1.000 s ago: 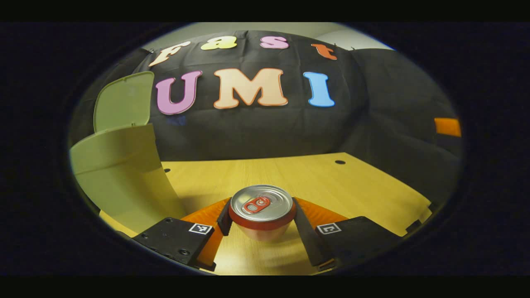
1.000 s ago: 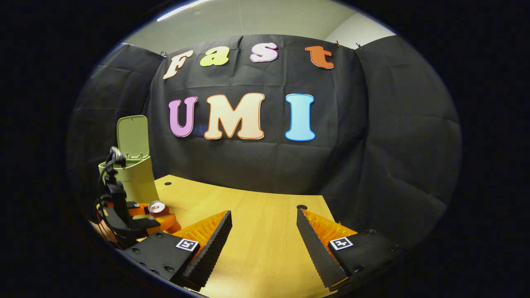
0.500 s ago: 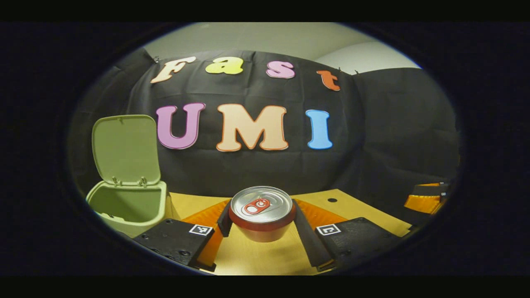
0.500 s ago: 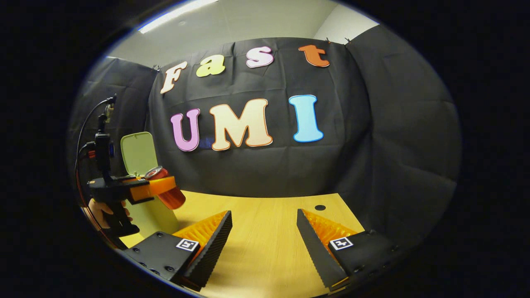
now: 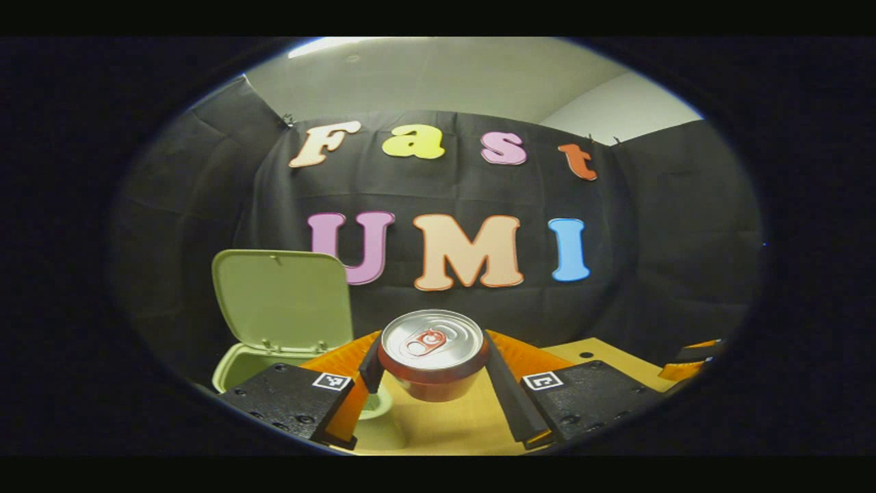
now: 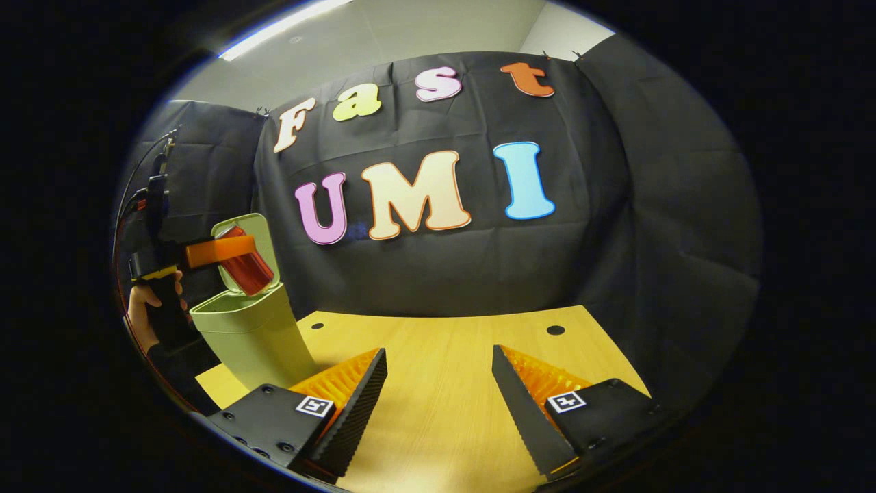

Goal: Press the lid of the desktop garbage bin to open it, pick up the crumpled paper on the desktop and throw it into the bin, then pick up the pop can on the desktop and drop it into the bin, and finally close the garbage bin lid.

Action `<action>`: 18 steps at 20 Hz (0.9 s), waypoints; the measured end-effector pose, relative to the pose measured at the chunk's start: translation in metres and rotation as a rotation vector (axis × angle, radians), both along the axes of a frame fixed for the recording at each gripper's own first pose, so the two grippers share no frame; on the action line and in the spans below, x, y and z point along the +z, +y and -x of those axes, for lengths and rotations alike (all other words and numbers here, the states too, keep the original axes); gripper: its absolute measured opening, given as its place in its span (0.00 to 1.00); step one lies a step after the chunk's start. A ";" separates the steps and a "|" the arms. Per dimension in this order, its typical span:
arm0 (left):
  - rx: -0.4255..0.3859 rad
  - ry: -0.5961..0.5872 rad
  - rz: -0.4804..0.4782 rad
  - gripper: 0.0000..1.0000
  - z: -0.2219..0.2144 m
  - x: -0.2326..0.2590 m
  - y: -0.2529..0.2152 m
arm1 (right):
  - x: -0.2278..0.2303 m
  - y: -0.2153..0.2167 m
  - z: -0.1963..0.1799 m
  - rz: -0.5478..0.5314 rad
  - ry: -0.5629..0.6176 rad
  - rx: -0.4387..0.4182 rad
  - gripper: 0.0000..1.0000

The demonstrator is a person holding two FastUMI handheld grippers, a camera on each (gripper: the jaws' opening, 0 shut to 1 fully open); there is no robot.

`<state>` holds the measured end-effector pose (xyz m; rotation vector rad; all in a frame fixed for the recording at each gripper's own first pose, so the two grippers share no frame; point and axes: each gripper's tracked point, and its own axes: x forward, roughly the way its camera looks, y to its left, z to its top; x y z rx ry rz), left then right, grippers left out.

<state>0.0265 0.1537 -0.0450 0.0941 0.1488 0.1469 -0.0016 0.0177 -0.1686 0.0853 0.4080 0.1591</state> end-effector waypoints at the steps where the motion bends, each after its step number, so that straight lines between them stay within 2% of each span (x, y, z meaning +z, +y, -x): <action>1: 0.026 -0.004 -0.034 0.76 0.002 0.002 0.016 | 0.001 0.006 -0.001 -0.002 -0.002 0.013 0.97; 2: 0.052 0.001 -0.058 0.76 0.005 0.002 0.031 | 0.001 0.011 -0.002 0.000 -0.003 0.024 0.94; 3: 0.078 0.009 -0.070 0.76 0.009 -0.001 0.045 | 0.000 0.015 -0.003 0.003 0.000 0.033 0.97; 7: 0.169 0.049 -0.072 0.76 0.022 -0.019 0.092 | 0.003 0.027 -0.005 0.016 -0.006 0.055 0.98; 8: 0.184 0.063 -0.070 0.76 0.025 -0.026 0.100 | 0.005 0.028 -0.005 0.024 -0.013 0.056 0.94; 11: 0.222 0.100 -0.072 0.78 0.032 -0.041 0.118 | 0.007 0.029 -0.007 0.040 -0.015 0.051 0.98; 12: 0.233 0.096 -0.076 0.78 0.032 -0.039 0.123 | 0.007 0.029 -0.007 0.042 -0.015 0.047 0.97; 13: 0.238 0.073 -0.080 0.91 0.031 -0.031 0.124 | 0.008 0.029 -0.008 0.047 -0.014 0.041 0.94; 15: 0.231 0.026 -0.096 0.99 0.022 -0.014 0.124 | 0.008 0.028 -0.008 0.052 -0.017 0.024 0.97; 18: 0.208 -0.026 -0.139 0.95 0.001 0.021 0.126 | 0.007 0.031 -0.008 0.059 -0.018 0.003 0.98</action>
